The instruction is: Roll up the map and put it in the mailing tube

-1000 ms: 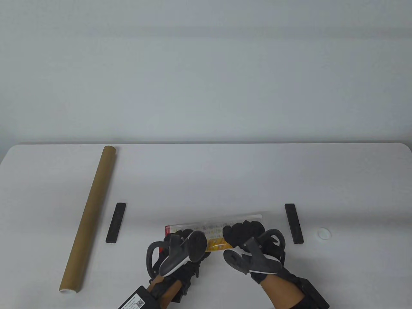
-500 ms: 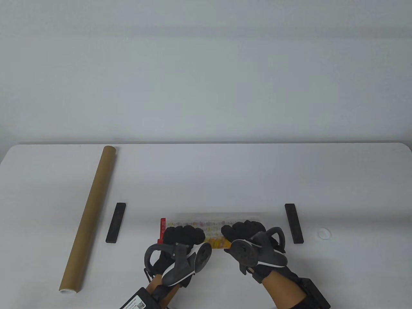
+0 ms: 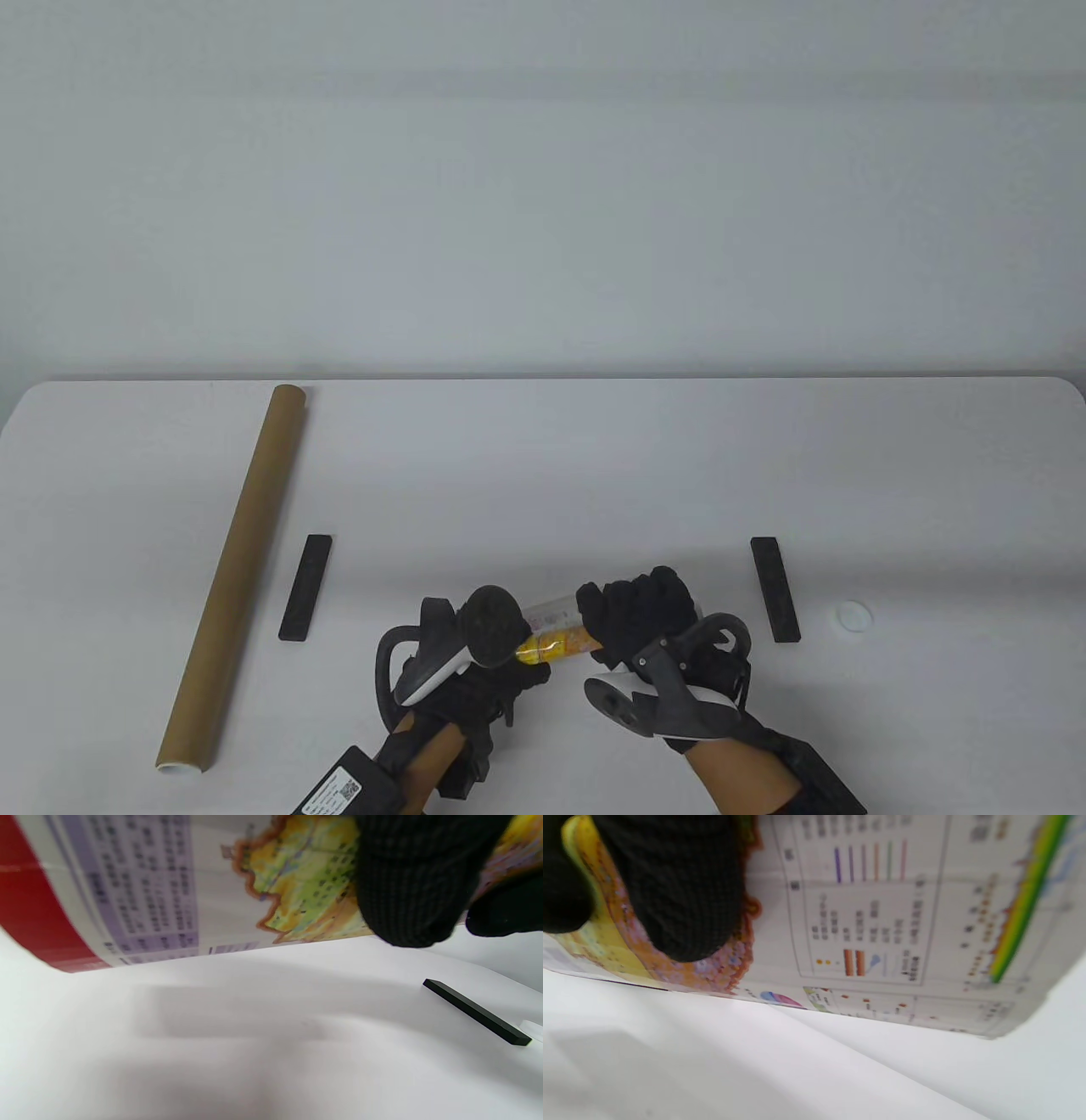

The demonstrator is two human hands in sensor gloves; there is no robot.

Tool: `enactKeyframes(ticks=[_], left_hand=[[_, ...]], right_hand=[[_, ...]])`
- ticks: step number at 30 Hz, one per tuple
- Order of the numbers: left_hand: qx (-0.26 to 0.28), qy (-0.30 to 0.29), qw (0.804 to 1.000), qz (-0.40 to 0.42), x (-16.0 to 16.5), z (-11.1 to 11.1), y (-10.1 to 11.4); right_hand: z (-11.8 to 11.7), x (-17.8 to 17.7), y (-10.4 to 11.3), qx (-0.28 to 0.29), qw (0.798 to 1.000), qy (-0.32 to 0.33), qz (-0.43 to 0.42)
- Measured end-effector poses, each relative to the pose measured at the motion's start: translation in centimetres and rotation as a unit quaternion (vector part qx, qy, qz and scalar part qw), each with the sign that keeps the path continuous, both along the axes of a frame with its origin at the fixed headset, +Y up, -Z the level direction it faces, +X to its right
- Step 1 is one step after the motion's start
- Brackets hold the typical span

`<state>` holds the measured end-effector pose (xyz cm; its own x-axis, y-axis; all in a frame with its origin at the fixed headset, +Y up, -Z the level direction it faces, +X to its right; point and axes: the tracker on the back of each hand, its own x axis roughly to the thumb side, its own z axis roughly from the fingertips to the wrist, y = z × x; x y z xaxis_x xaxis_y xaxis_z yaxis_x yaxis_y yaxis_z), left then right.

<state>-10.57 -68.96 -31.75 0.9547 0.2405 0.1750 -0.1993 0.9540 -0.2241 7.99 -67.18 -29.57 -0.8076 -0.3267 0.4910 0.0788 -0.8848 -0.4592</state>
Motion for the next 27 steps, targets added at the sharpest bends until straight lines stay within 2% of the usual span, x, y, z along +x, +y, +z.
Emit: enactKeyframes(ticks=[4,10,13,16,18,22,27], left_hand=[[0.038,0.004,0.999,-0.018,0.5,0.3,-0.1],[0.164,0.007,0.982,-0.099,1.4,1.5,0.7],[0.225,0.0,0.965,-0.134,1.6,2.0,1.2],[0.264,-0.008,0.953,-0.148,1.9,2.3,1.4],[0.269,-0.014,0.95,-0.159,2.0,2.3,1.5],[0.246,-0.018,0.956,-0.16,2.1,2.2,1.4],[0.194,-0.006,0.972,-0.129,1.6,1.7,1.2]], right_hand=[[-0.4,0.1,-0.1,-0.013,1.0,-0.011,0.001],[-1.2,0.6,-0.3,-0.062,0.997,-0.021,-0.033],[-1.7,1.0,-0.3,-0.109,0.991,-0.02,-0.07],[-2.3,1.6,-0.5,-0.162,0.981,-0.015,-0.105],[-2.4,1.8,-0.7,-0.183,0.976,-0.01,-0.117],[-2.5,1.9,-0.9,-0.187,0.976,-0.007,-0.115],[-1.4,1.2,-0.7,-0.096,0.993,-0.006,-0.064]])
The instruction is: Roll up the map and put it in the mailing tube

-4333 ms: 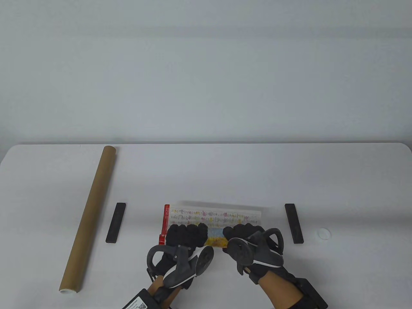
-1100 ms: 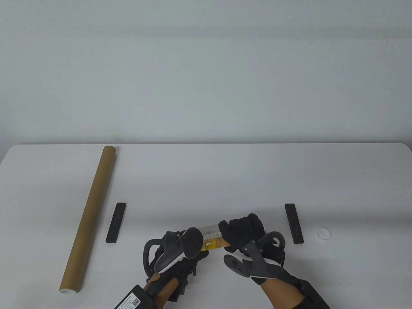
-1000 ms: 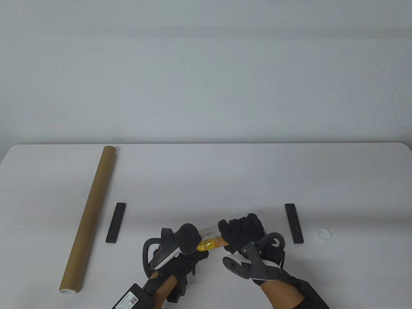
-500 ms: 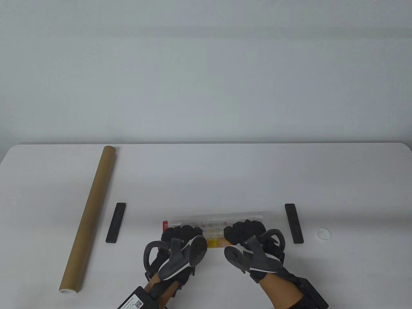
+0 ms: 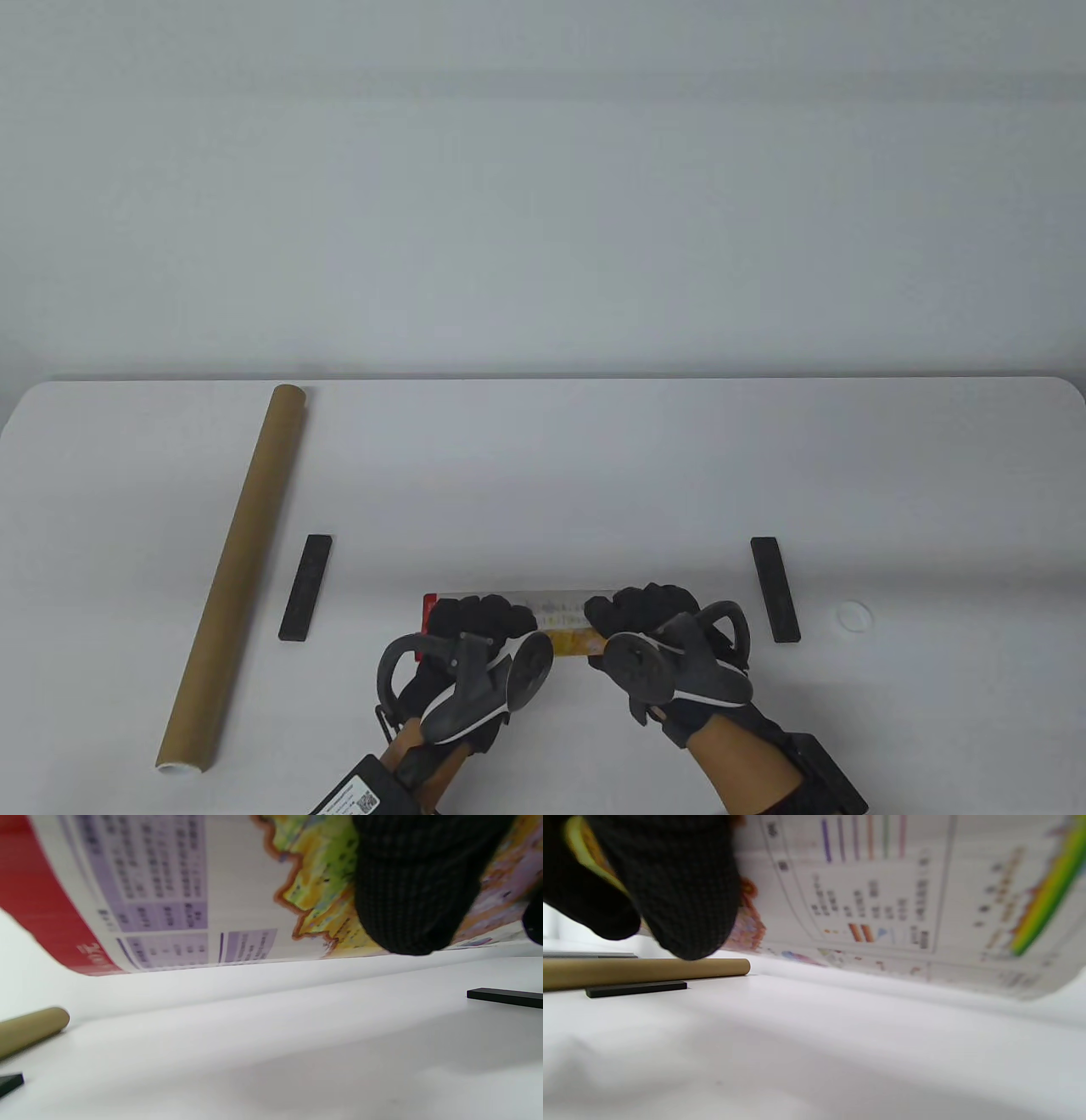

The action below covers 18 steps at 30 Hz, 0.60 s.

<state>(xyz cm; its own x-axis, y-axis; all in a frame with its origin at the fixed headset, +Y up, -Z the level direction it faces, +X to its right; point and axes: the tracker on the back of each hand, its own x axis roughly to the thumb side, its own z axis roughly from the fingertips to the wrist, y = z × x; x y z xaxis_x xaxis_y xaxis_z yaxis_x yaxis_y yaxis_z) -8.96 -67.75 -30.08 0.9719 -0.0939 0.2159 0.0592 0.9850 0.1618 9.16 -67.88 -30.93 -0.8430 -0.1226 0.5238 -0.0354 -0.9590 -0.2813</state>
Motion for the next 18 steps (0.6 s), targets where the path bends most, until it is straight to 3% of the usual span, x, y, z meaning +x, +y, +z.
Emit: enactKeyframes(ticks=[5,10,13,18], left_hand=[[-0.091,0.011,0.993,0.069,-1.1,-1.0,-0.4],[-0.144,0.003,0.985,0.098,-1.7,-1.7,-1.1],[-0.129,0.001,0.988,0.09,-1.5,-1.5,-1.2],[-0.045,0.01,0.998,0.038,-0.6,-0.6,-0.7]], right_hand=[[1.1,-0.9,0.3,0.078,0.996,0.003,0.046],[1.1,-1.3,0.2,0.086,0.994,0.005,0.063],[0.9,-1.4,0.1,0.078,0.995,0.0,0.068],[0.4,-1.0,0.1,0.043,0.998,-0.008,0.046]])
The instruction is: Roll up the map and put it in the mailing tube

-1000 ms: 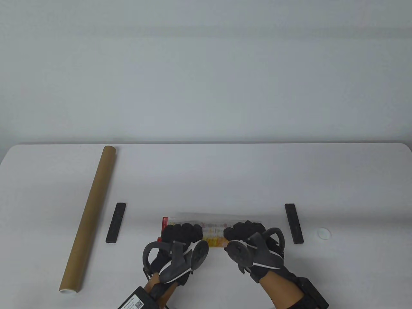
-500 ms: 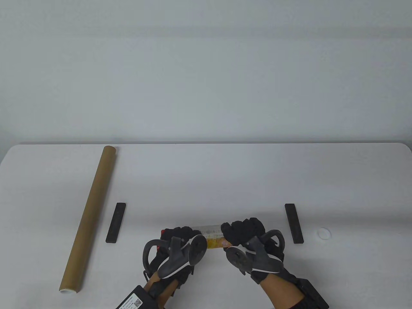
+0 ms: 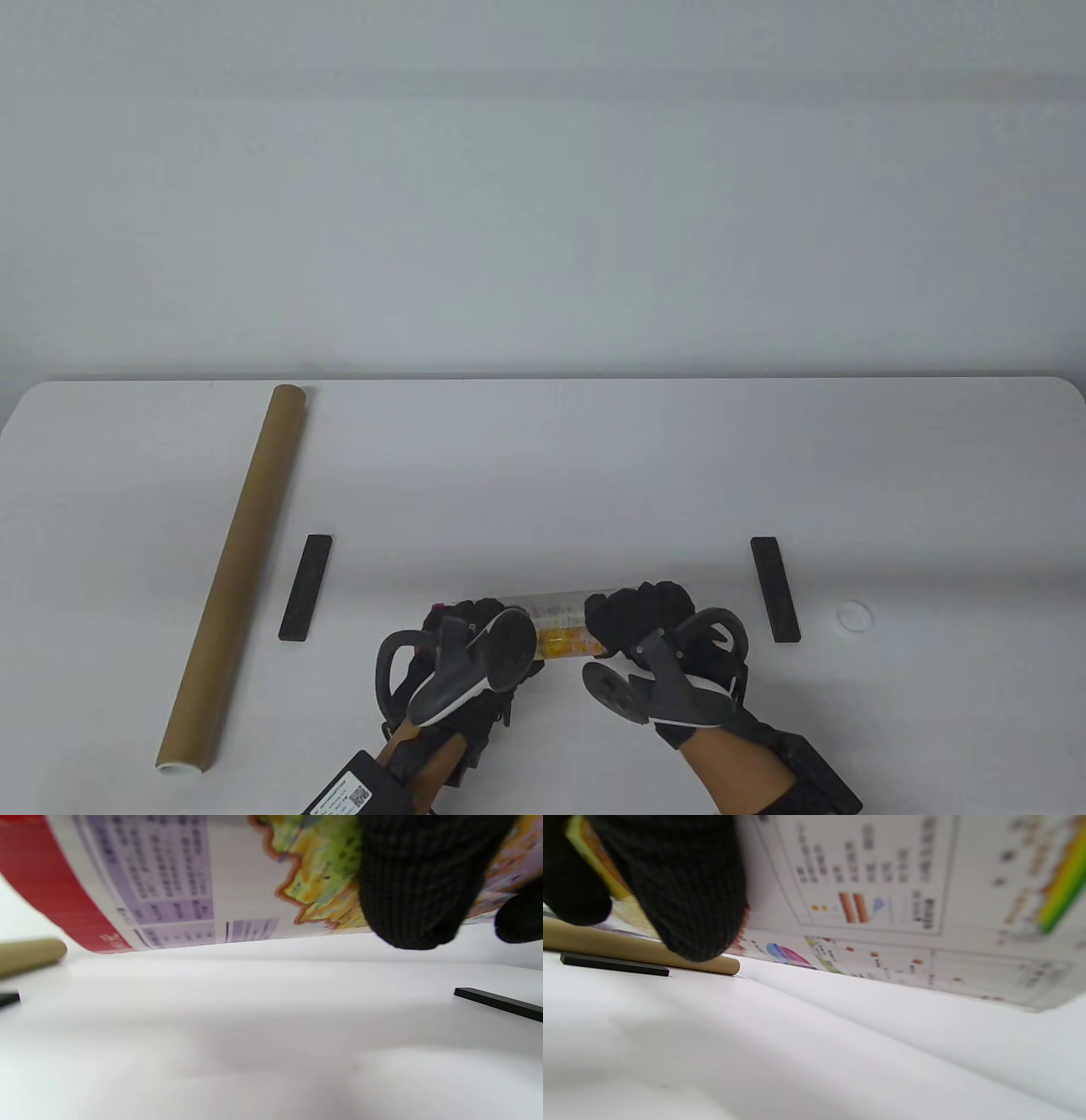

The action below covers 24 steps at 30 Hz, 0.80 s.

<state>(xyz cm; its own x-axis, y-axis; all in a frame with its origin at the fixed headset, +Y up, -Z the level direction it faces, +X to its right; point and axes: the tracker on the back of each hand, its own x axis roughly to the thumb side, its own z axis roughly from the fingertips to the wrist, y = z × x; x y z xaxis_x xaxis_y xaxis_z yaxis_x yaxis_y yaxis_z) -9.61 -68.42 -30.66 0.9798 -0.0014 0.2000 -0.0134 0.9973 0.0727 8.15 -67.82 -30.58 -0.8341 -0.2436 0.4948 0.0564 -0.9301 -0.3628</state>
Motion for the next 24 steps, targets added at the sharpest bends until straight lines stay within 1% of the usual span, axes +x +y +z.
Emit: enactKeyframes(ticks=[4,7,9,11,15,19,22,24], left_hand=[[0.064,0.001,0.997,-0.045,0.7,0.7,0.5],[0.097,-0.009,0.994,-0.054,0.9,1.0,0.6],[0.106,-0.012,0.992,-0.065,1.0,1.1,0.7],[0.097,-0.013,0.993,-0.068,1.0,1.0,0.7],[0.075,-0.014,0.995,-0.057,0.9,0.8,0.6],[0.03,-0.006,0.999,-0.029,0.5,0.4,0.5],[-0.032,0.001,0.999,0.013,0.0,-0.2,0.3],[-0.068,0.003,0.997,0.04,-0.4,-0.6,0.1]], right_hand=[[-0.6,0.5,0.0,-0.054,0.998,-0.002,-0.043],[-1.1,0.9,-0.1,-0.106,0.992,0.003,-0.074],[-1.3,1.1,-0.3,-0.13,0.988,0.008,-0.087],[-1.4,1.2,-0.4,-0.133,0.987,0.009,-0.086],[-1.0,1.1,-0.3,-0.102,0.992,0.012,-0.073],[-0.4,0.8,-0.2,-0.051,0.998,0.011,-0.043],[0.3,0.3,0.1,0.002,1.0,0.012,-0.006],[0.6,0.0,0.2,0.026,1.0,0.014,0.008]])
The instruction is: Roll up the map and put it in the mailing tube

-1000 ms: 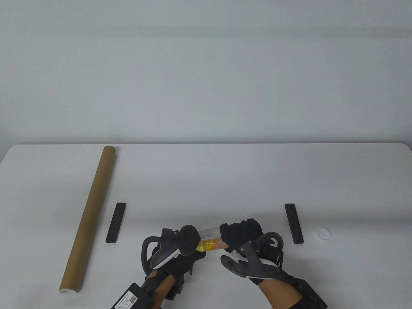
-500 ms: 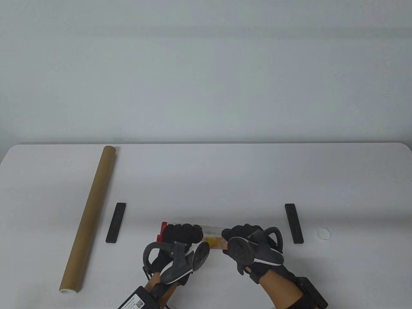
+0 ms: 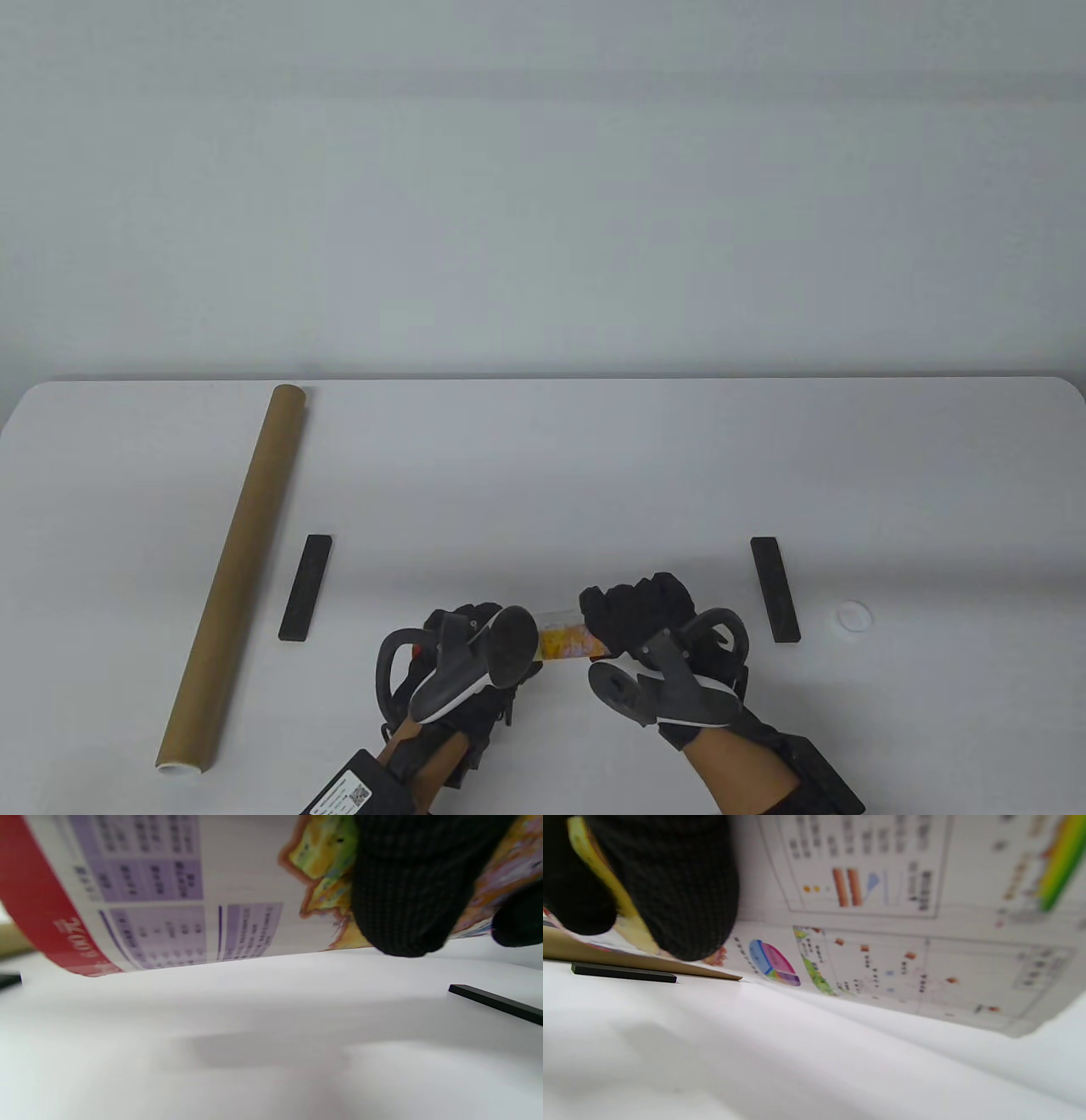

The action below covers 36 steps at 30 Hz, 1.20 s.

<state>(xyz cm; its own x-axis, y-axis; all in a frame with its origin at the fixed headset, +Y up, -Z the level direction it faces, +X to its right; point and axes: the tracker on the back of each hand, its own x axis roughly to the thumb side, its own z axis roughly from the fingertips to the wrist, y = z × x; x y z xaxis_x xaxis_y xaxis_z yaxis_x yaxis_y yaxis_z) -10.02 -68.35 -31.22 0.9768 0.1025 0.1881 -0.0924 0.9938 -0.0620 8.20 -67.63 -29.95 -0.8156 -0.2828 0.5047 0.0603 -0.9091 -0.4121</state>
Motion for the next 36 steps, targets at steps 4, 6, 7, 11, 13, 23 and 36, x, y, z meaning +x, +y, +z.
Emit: enactKeyframes(ticks=[4,6,7,11,13,23,36], left_hand=[[-0.052,0.001,0.998,0.034,-0.5,-0.4,-0.3],[-0.064,-0.004,0.997,0.039,-0.6,-0.5,-0.3],[-0.063,-0.007,0.997,0.038,-0.6,-0.5,-0.4],[-0.025,-0.014,0.999,0.017,-0.1,-0.2,-0.4],[0.004,-0.012,1.0,-0.016,0.2,0.1,-0.1],[0.193,-0.032,0.975,-0.106,1.3,1.7,0.5],[0.024,-0.008,0.999,-0.037,0.5,0.4,0.2]], right_hand=[[0.3,-0.3,0.2,0.018,1.0,0.001,0.012],[0.3,-0.3,0.2,0.02,1.0,0.002,0.012],[0.2,-0.3,0.2,0.014,1.0,0.001,0.013],[-0.1,-0.2,0.0,-0.009,1.0,-0.004,0.012],[-0.4,0.0,-0.1,-0.027,1.0,-0.008,0.002],[-2.0,1.3,-0.3,-0.149,0.985,-0.008,-0.086],[-0.9,0.6,-0.3,-0.062,0.998,-0.002,-0.029]])
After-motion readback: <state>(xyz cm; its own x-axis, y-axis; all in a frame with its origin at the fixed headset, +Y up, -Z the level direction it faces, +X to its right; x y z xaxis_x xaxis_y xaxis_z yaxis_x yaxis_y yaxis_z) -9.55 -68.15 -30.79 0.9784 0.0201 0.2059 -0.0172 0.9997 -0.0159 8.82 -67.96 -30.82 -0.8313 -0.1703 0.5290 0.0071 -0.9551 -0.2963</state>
